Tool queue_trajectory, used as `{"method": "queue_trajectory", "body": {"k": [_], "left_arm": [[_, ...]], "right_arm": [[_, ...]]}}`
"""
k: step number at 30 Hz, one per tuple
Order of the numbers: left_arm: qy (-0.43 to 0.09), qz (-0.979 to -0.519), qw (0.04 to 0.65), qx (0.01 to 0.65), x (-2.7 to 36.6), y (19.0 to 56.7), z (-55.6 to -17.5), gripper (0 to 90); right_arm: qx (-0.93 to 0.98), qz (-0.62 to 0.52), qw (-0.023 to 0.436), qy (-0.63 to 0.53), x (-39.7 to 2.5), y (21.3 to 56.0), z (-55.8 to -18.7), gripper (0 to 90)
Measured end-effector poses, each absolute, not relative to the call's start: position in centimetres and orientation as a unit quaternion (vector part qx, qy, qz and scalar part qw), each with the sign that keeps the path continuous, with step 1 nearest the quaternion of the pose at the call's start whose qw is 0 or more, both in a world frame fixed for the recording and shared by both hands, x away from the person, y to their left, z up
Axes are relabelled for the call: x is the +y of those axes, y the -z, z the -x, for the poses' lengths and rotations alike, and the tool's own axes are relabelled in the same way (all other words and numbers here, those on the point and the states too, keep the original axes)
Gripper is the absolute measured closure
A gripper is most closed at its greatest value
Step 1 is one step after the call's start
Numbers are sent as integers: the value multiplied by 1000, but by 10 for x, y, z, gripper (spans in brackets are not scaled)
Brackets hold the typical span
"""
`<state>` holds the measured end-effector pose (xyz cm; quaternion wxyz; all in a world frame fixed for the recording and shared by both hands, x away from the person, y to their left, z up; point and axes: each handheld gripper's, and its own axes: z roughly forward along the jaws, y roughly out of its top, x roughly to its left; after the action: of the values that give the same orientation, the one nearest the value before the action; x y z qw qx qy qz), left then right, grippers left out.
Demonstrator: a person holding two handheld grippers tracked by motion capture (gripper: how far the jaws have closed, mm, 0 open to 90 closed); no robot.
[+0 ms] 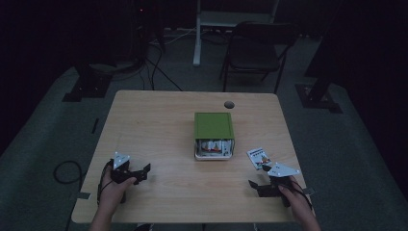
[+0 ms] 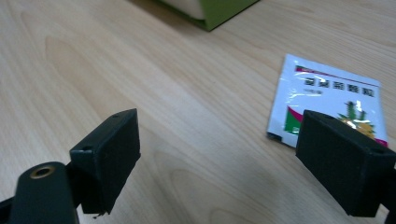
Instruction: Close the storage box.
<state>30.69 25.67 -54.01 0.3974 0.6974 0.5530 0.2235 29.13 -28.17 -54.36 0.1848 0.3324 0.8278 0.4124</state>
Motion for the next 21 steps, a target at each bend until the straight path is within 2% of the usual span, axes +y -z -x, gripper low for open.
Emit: {"method": "queue_trajectory", "body": {"k": [10, 17, 21], "left_arm": [[-237, -686, 353, 590, 268, 543, -307, 44], [-228, -685, 349, 597, 269, 543, -307, 44], [-222, -688, 344, 599, 269, 544, -309, 44]], "right_arm": [[863, -287, 168, -381, -272, 549, -289, 137], [869, -286, 157, -373, -272, 550, -289, 136], [865, -310, 132, -373, -274, 551, -292, 138]]}}
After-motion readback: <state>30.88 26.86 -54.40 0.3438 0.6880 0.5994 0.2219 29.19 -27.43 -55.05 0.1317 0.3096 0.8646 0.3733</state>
